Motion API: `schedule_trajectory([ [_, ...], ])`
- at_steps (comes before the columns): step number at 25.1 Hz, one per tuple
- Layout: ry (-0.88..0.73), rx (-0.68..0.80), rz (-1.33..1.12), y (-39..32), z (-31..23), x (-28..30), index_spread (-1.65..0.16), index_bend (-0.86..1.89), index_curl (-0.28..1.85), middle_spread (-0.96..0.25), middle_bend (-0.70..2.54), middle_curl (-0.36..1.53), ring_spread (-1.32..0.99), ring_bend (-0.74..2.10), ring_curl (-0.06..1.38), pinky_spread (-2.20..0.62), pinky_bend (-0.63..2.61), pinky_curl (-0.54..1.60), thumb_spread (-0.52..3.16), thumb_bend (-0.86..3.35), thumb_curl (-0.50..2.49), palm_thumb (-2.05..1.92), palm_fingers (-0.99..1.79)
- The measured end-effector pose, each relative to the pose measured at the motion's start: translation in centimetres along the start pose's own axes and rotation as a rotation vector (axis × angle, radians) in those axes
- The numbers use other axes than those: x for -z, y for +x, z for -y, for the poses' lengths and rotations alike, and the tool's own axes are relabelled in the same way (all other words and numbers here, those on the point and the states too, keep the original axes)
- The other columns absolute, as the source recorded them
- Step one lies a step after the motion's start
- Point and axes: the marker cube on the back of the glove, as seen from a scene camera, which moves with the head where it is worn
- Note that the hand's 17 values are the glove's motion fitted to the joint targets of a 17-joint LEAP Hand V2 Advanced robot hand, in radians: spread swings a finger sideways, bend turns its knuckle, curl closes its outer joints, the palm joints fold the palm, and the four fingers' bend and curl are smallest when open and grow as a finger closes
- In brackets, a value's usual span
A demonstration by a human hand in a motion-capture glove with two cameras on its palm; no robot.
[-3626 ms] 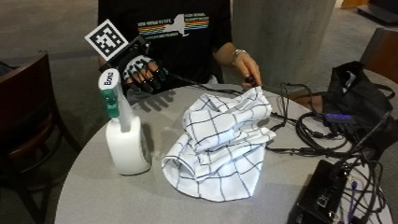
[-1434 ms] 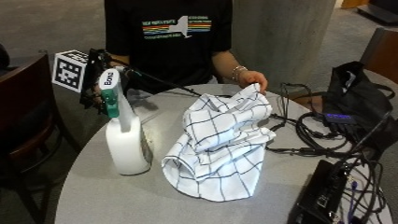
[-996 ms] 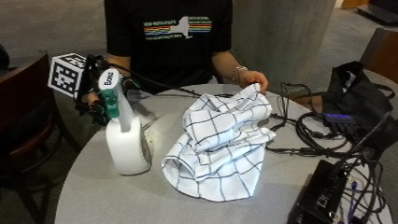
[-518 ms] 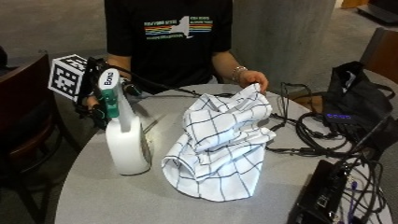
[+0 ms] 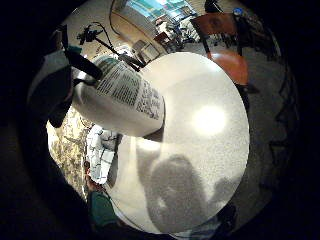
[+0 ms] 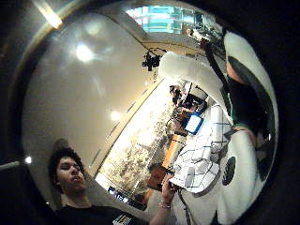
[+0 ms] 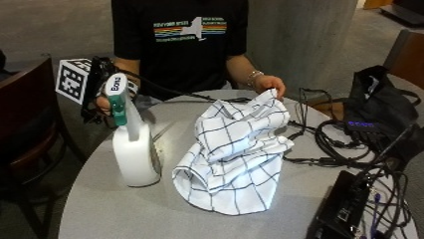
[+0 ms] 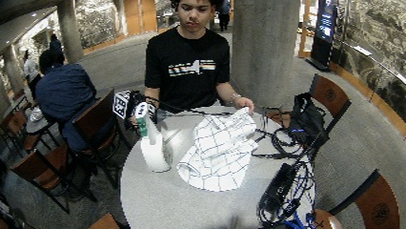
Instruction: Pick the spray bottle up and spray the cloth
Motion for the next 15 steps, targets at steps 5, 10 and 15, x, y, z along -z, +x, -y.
schedule_trajectory([
  [5,-0.021,0.007,0.002,-0.07,-0.20,-0.26,-0.24,0.42,0.37,-0.15,0.34,0.51,-0.17,0.53,0.45,-0.18,0.65,0.46,0.39,0.06,0.66,1.26,1.30],
  [10,-0.014,0.006,0.020,-0.25,-0.13,-0.33,-0.25,0.45,0.41,-0.18,0.38,0.55,-0.19,0.58,0.49,-0.19,0.69,0.50,0.22,0.06,0.69,1.24,1.27],
  [15,-0.013,-0.005,0.059,-0.09,-0.38,-0.15,-0.23,0.48,0.45,-0.18,0.42,0.58,-0.19,0.57,0.50,-0.22,0.64,0.50,0.14,0.02,0.71,1.21,1.20],
])
